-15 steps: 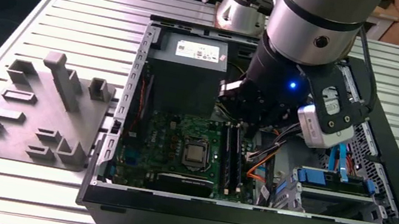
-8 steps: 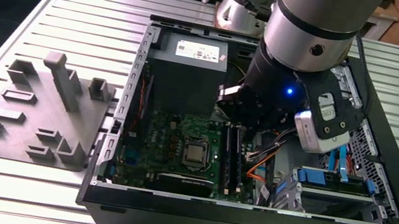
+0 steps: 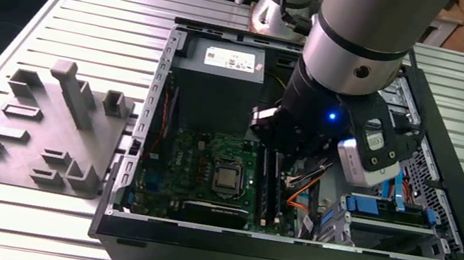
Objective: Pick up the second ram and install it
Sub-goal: 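Press down the second ram until it locks into place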
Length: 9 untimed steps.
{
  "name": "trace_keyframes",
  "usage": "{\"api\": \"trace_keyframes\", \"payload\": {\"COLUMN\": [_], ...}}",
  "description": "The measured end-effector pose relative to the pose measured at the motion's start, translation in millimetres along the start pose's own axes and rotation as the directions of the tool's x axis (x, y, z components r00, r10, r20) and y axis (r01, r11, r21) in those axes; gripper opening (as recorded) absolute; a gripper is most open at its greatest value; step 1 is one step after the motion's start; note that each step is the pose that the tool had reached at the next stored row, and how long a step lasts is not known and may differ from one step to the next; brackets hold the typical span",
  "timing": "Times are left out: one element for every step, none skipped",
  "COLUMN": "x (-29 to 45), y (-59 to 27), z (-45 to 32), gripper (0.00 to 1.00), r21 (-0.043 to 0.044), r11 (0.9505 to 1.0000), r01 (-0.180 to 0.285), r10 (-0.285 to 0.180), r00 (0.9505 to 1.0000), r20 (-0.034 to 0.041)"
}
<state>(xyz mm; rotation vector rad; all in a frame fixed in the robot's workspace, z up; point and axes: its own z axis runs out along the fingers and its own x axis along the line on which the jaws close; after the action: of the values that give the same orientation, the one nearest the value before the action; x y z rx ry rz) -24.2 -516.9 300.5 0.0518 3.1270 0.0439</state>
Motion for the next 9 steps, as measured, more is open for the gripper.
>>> {"api": "trace_keyframes", "payload": {"x": [0.0, 0.0, 0.0, 0.0, 0.0, 0.0, 0.1, 0.1, 0.0], "y": [-0.4, -0.8, -1.2, -1.5, -2.0, -2.4, -2.7, -3.1, -3.4], "z": [1.5, 3.0, 4.5, 6.1, 7.5, 8.6, 9.3, 10.3, 11.2], "gripper": [0.07, 0.07, 0.07, 0.07, 0.07, 0.07, 0.07, 0.07, 0.07], "r21": [0.0, 0.0001, 0.0002, 0.0, 0.0001, 0.0, 0.0002, 0.0003, 0.0004], "r11": [1.0, 1.0, 1.0, 1.0, 1.0, 1.0, 1.0, 1.0, 1.0], "r01": [0.0, 0.0, 0.0, 0.0, 0.0, 0.0, 0.0, 0.0, 0.0], "r10": [0.0, 0.0, 0.0, 0.0, 0.0, 0.0, 0.0, 0.0, 0.0], "r00": [1.0, 1.0, 1.0, 1.0, 1.0, 1.0, 1.0, 1.0, 1.0], "r20": [-0.0001, 0.0, -0.0001, 0.0, 0.0, 0.0, 0.0, 0.0, 0.0]}}
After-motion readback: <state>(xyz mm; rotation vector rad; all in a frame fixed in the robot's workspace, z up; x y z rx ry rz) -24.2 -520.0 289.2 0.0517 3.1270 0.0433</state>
